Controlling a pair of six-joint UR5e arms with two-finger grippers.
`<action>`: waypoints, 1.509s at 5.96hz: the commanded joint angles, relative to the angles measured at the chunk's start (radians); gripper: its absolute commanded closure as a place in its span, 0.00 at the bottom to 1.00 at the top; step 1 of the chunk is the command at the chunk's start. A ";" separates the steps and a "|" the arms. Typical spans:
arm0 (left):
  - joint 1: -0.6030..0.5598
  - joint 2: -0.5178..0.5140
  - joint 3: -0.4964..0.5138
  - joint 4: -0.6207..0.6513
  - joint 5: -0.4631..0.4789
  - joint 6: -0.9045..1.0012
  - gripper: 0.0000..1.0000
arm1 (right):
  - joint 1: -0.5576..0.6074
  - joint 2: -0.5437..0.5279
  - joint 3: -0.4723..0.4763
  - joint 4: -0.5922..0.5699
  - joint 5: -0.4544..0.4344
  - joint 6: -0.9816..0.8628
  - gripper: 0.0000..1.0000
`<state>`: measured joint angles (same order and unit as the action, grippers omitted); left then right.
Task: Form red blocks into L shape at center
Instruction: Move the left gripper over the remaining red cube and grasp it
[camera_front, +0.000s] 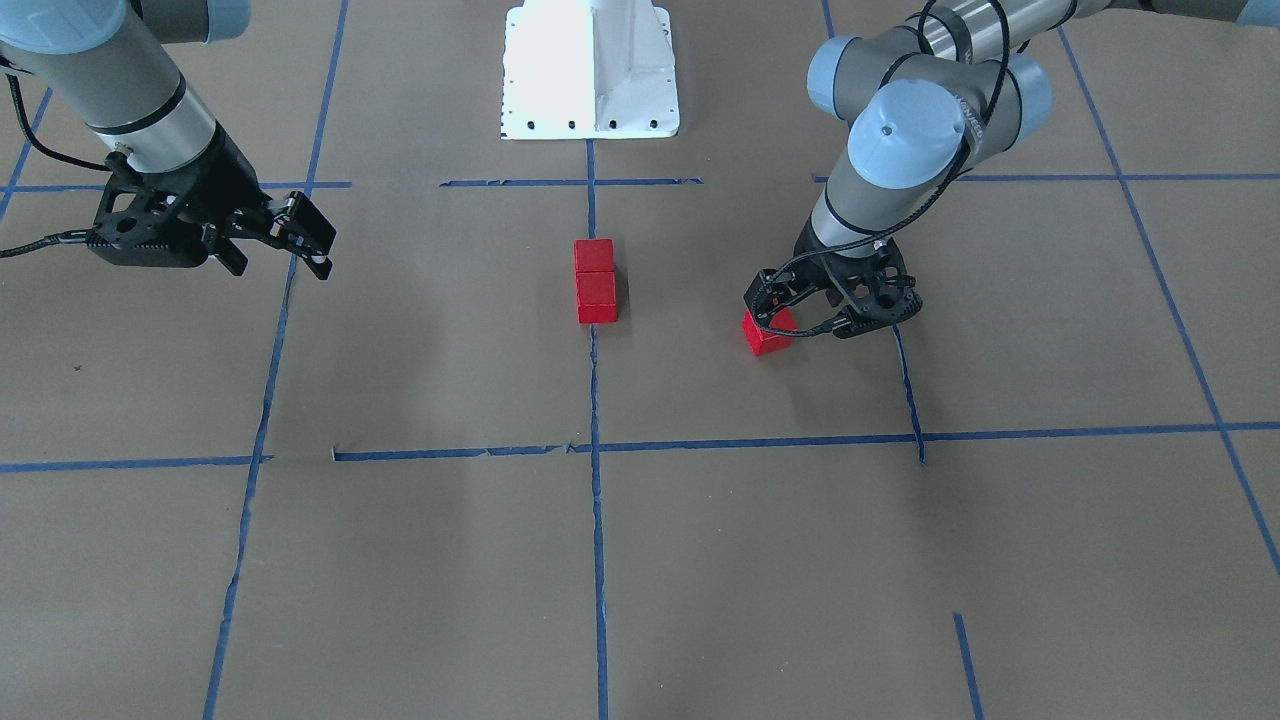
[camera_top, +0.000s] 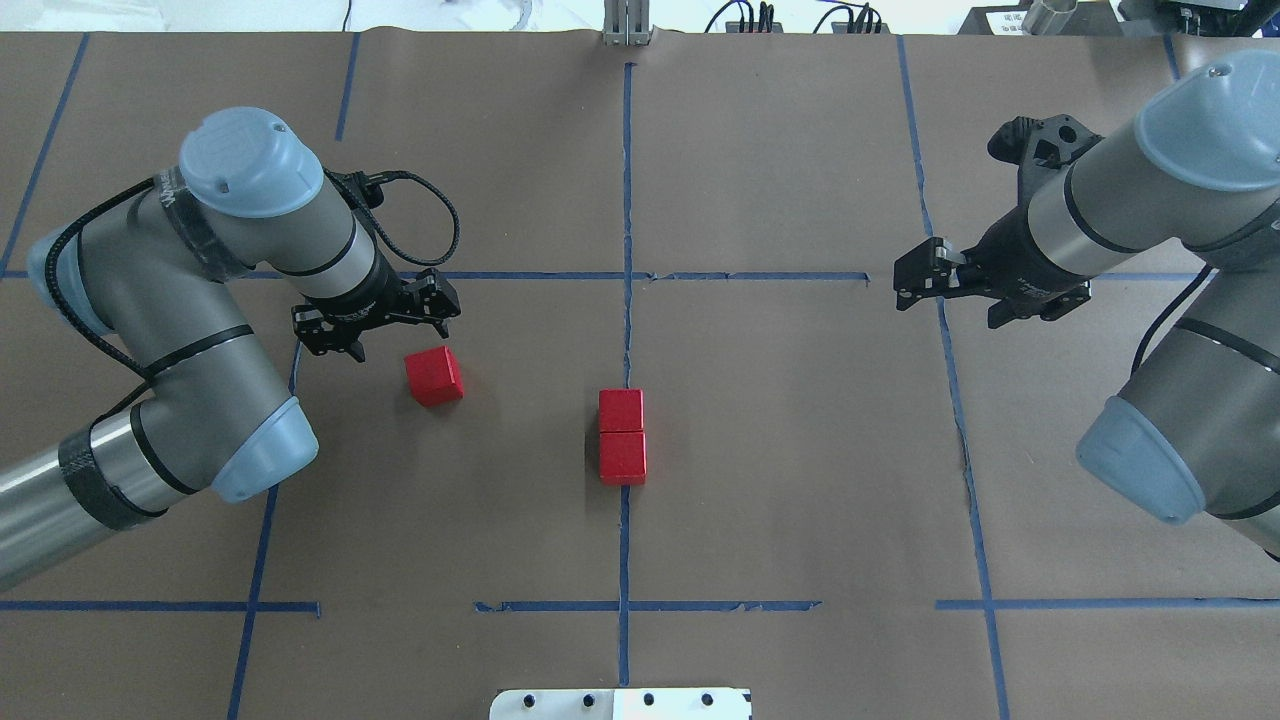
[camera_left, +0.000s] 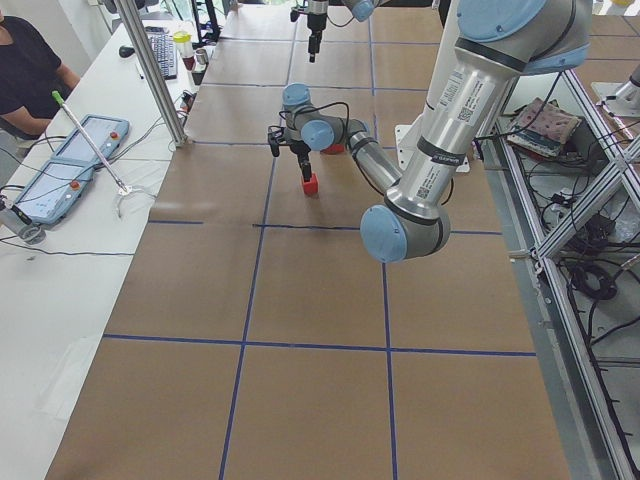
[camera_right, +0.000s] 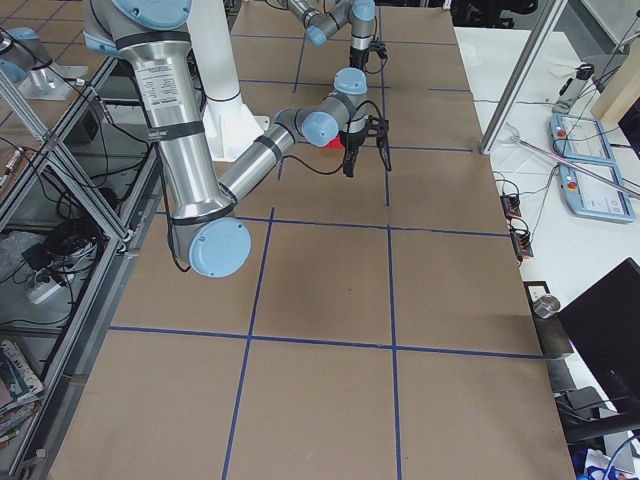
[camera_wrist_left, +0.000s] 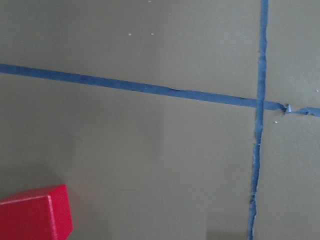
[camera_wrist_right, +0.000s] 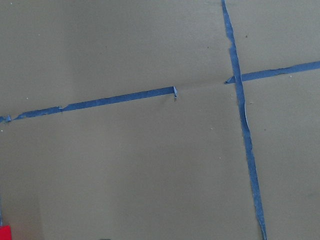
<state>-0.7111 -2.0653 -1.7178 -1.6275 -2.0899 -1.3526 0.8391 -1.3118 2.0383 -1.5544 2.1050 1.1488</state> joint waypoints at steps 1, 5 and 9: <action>0.028 -0.004 0.061 -0.060 -0.001 -0.014 0.03 | 0.000 -0.001 -0.001 -0.001 0.001 0.000 0.00; 0.071 -0.026 0.112 -0.069 0.001 -0.011 0.07 | 0.000 -0.003 -0.003 -0.001 0.001 0.000 0.00; 0.068 -0.026 0.113 -0.086 0.029 0.000 0.19 | -0.002 -0.004 -0.004 0.000 -0.005 0.000 0.00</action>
<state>-0.6419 -2.0908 -1.6045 -1.7126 -2.0785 -1.3538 0.8380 -1.3157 2.0345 -1.5550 2.1021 1.1489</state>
